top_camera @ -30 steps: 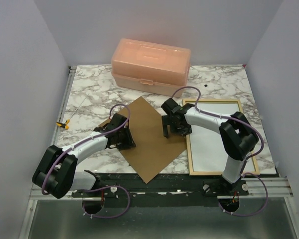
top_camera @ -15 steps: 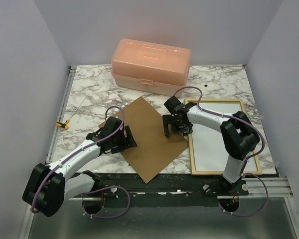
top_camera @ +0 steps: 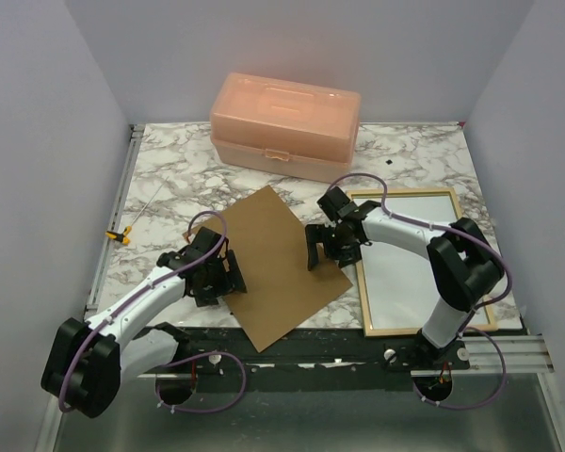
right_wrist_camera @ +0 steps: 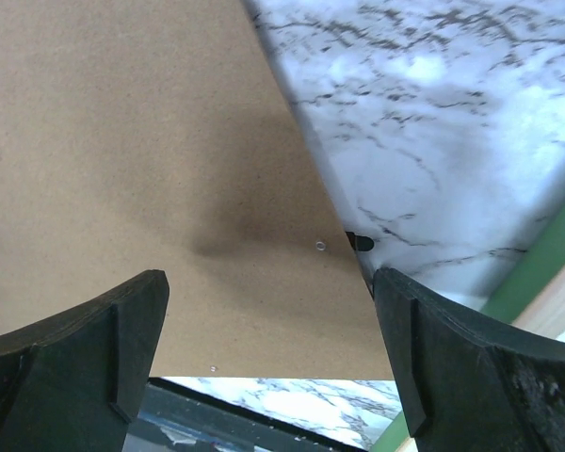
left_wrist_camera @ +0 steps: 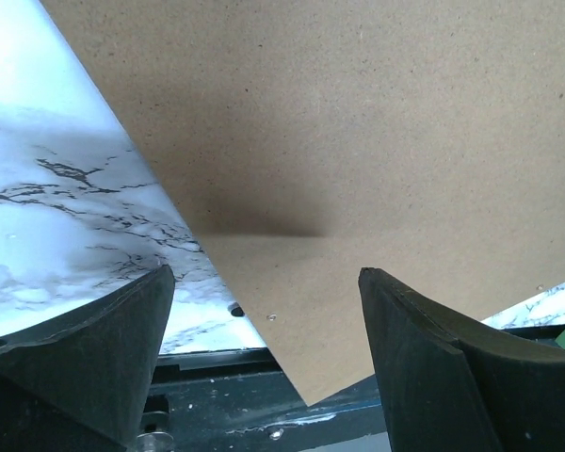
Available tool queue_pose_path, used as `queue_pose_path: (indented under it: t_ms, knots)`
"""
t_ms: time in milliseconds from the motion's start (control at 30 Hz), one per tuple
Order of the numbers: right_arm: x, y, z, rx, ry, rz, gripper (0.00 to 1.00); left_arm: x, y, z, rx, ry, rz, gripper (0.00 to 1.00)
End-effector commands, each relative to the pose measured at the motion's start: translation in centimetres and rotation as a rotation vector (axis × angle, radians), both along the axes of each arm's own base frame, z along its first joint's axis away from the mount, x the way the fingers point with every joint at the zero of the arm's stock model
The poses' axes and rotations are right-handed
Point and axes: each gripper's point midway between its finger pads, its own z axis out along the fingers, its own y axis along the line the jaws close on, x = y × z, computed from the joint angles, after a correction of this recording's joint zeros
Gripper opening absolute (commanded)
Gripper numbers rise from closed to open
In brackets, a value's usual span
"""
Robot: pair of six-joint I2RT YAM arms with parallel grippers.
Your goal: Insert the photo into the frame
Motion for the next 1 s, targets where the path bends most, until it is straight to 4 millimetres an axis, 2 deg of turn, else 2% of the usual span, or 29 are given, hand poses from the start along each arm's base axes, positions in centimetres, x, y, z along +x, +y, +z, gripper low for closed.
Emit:
queue_pose_path:
  t_ms: [0, 167, 367, 533, 633, 967]
  knots:
    - [-1.5, 1.3, 0.4, 0.082, 0.055, 0.027, 1.0, 0.0, 0.6, -0.3, 0.013, 0.018, 0.016, 0.82]
    - [0.8, 1.8, 1.2, 0.081, 0.013, -0.009, 1.0, 0.5, -0.6, -0.9, -0.054, 0.059, 0.005, 0.81]
    - [3.1, 1.9, -0.2, 0.036, -0.011, -0.03, 1.0, 1.1, -1.9, -1.8, -0.117, 0.088, 0.031, 0.79]
    - [2.0, 3.5, -0.6, 0.143, 0.036, 0.013, 0.99, 2.0, -2.4, -1.2, -0.139, 0.053, 0.021, 0.77]
    - [1.1, 3.8, 0.0, 0.192, 0.043, 0.026, 0.99, 2.3, -2.9, -0.7, -0.167, 0.036, 0.0, 0.76]
    - [-1.8, 4.0, 6.5, 0.355, 0.018, 0.027, 0.99, 2.2, -4.7, 1.3, -0.296, -0.054, -0.047, 0.72]
